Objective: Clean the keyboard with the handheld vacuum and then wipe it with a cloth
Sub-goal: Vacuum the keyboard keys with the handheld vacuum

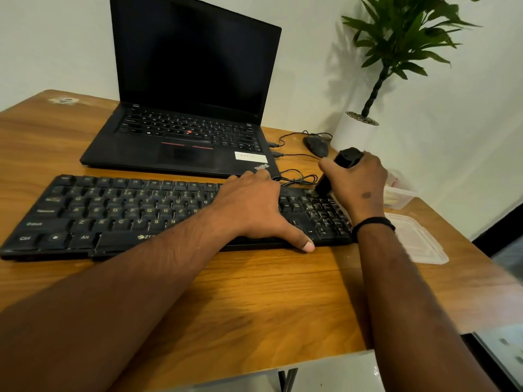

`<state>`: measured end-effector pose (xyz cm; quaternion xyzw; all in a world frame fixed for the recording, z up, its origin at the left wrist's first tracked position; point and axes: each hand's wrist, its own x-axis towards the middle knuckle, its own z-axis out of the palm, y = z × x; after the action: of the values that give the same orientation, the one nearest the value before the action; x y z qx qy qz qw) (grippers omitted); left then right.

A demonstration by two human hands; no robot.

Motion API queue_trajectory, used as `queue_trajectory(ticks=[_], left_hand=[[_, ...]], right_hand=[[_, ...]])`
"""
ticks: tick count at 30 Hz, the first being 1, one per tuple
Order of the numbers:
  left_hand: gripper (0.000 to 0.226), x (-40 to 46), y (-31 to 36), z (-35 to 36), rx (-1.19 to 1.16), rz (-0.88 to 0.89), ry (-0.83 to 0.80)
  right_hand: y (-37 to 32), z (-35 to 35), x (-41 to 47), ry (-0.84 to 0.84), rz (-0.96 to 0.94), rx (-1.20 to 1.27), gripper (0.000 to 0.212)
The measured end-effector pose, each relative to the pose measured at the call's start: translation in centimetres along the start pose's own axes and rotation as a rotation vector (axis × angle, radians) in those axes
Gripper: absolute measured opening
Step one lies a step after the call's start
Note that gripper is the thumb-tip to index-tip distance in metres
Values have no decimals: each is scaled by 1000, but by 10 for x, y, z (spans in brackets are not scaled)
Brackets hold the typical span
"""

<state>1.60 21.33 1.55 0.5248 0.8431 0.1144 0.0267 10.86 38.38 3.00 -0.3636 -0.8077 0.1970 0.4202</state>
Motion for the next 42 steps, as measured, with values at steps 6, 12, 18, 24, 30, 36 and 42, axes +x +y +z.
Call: queue_trajectory(ticks=[6,12,18,24,30,36,42], left_hand=[[123,0,1,1,-2,-1,16],[120,1,0,2,0,-1,13],[121,1,1,1,-5,-4,6],[124,-1,1,1,-1,-8,14],[128,-1,2,-1,-3,-6,-10],[121,1,0,1,-13,-8,20],[123,1,-1,1,-8,-6,17]], right_hand=[[-18,10,-14,-102,-129,77,27],[-8,6,-7,-55,-77,73,25],[-1,2,-3,36,-47,-26,28],[-17,16,-15,-114,-96,200,23],[7,-4,3,90,-21,-12,25],[-9,10,-11,-79,-96,157,28],[4,2,1,42,11,66,31]])
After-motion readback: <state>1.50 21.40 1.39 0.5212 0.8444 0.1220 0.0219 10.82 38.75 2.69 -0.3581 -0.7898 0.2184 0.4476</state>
